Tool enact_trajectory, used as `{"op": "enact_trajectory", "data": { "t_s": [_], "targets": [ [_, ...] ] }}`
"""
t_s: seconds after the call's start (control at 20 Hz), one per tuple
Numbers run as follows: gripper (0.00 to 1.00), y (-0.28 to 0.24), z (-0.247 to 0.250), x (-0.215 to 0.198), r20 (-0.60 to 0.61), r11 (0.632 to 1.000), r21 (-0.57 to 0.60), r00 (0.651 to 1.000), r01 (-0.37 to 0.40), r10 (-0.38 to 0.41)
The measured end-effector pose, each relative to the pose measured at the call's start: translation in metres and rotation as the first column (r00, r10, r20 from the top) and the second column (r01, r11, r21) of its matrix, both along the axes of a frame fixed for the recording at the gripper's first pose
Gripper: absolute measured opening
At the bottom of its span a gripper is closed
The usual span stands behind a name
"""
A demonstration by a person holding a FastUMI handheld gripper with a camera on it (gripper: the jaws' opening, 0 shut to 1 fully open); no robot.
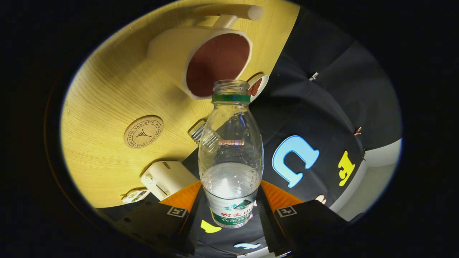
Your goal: Take the bottle from table, then pour the juice into the cup, finally place the bottle on the coaster
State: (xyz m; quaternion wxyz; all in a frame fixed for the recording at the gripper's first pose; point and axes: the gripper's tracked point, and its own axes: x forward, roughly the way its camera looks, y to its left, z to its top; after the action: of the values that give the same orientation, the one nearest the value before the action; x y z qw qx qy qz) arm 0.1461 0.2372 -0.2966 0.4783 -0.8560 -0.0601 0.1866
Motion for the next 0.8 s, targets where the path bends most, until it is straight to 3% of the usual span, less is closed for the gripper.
{"op": "enact_trajectory", "data": {
  "t_s": [0.2,0.45,0.65,0.8],
  "targets": [
    [0.75,-0.005,-0.007,-0.002,-0.061,0.992,0.116,0.997,0.050,-0.043],
    [0.75,-0.013,-0.029,-0.014,-0.234,0.929,0.322,0.966,0.185,-0.111],
    [0.75,-0.020,-0.049,-0.019,-0.397,0.806,0.485,0.906,0.340,-0.144],
    [0.75,-0.010,-0.052,-0.022,-0.466,0.689,0.606,0.879,0.399,-0.099]
  ]
}}
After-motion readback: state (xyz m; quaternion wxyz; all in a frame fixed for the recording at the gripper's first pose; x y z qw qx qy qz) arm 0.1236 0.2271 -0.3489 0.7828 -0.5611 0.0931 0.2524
